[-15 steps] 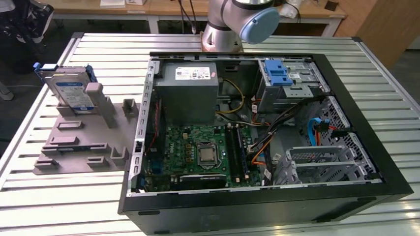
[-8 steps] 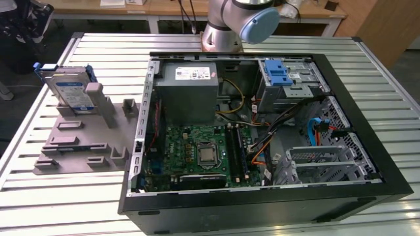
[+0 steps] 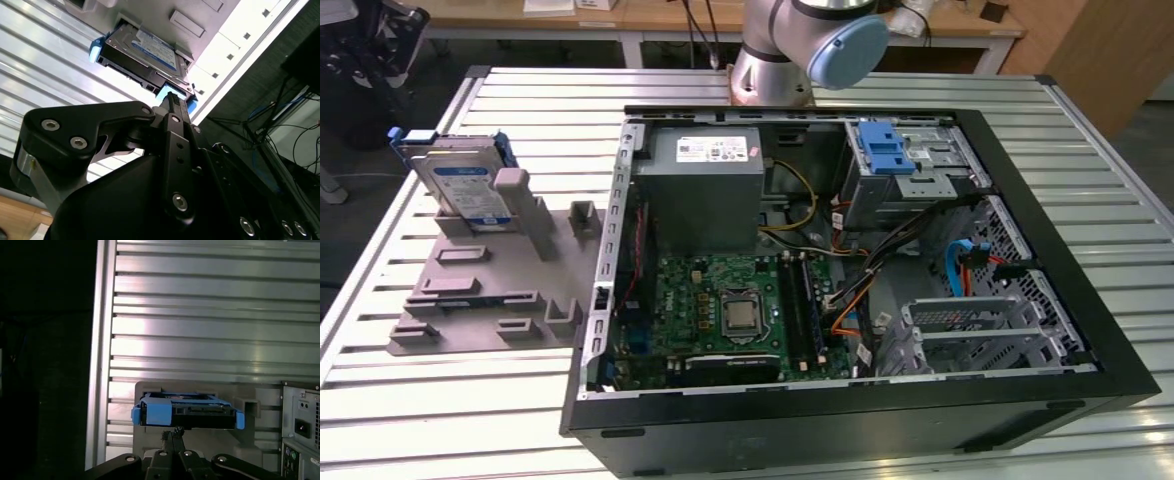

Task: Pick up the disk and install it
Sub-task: 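Pick up the disk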

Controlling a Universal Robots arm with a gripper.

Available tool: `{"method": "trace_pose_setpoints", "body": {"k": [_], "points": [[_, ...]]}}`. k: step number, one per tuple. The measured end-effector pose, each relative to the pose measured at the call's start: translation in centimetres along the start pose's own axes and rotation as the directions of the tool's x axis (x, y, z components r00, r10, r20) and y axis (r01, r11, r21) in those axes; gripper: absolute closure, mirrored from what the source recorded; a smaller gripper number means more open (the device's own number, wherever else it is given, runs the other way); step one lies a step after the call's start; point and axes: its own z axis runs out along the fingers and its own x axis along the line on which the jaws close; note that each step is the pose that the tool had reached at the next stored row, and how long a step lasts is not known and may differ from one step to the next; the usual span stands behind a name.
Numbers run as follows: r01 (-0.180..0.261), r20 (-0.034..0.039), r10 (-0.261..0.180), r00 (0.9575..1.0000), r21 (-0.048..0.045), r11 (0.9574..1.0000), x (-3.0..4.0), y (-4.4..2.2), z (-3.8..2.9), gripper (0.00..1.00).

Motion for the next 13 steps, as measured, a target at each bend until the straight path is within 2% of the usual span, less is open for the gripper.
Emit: {"method": "trace_pose_setpoints", "body": {"k": [13], "points": [[0.049, -0.0022, -0.049, 0.9988, 0.0006, 0.9988, 0.0, 0.0, 0.0, 0.89]]}}
